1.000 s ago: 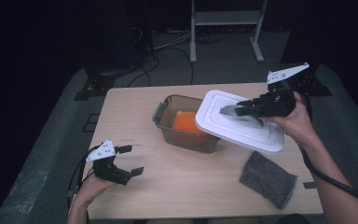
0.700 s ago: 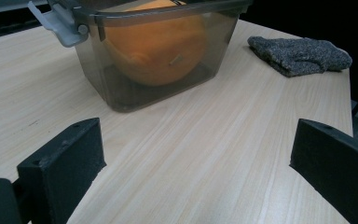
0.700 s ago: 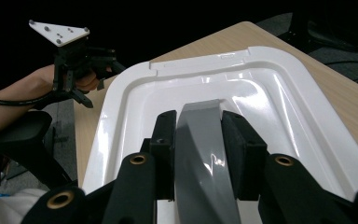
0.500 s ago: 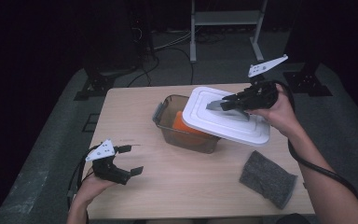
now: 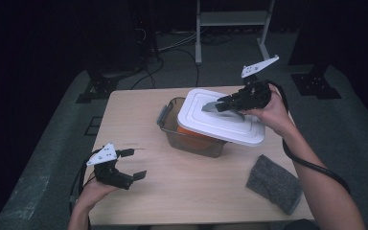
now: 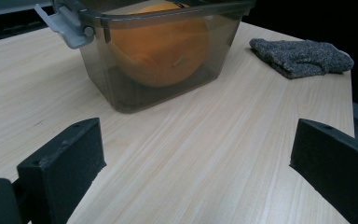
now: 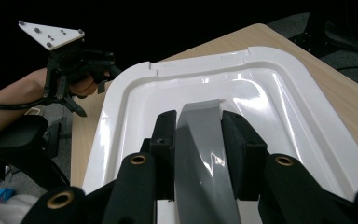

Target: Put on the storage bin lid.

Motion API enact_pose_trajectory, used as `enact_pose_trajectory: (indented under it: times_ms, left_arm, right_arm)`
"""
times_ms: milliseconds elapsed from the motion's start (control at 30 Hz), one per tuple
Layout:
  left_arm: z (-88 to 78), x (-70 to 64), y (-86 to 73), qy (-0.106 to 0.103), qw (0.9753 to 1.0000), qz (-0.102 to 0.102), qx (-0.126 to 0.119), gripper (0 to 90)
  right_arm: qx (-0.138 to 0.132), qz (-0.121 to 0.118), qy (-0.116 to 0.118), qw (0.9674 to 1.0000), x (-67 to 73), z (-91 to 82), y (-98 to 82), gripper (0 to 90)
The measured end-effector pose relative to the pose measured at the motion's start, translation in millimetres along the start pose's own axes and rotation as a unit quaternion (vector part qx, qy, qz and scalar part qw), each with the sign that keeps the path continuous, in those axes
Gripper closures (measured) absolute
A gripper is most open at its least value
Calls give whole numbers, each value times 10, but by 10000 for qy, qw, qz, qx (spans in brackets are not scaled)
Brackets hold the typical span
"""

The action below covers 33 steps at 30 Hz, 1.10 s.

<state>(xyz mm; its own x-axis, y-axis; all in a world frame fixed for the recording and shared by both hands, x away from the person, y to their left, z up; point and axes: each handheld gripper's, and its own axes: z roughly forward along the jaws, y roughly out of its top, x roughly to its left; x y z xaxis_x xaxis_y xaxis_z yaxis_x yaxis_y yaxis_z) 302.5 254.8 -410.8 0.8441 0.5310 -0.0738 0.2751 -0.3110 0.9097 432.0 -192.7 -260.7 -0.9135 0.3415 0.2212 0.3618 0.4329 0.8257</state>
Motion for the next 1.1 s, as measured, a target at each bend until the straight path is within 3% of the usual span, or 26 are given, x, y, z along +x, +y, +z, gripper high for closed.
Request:
enact_pose_trajectory:
  times_ms: [700,1100]
  left_arm:
    - [2,0,-10,-27,10000,4,39,21]
    - [-4,-6,-6,-31,10000,13,20,21]
  right_arm:
    - [71,-87,154,9998,-164,448,133,660]
    - [109,-100,159,9998,-240,587,202,660]
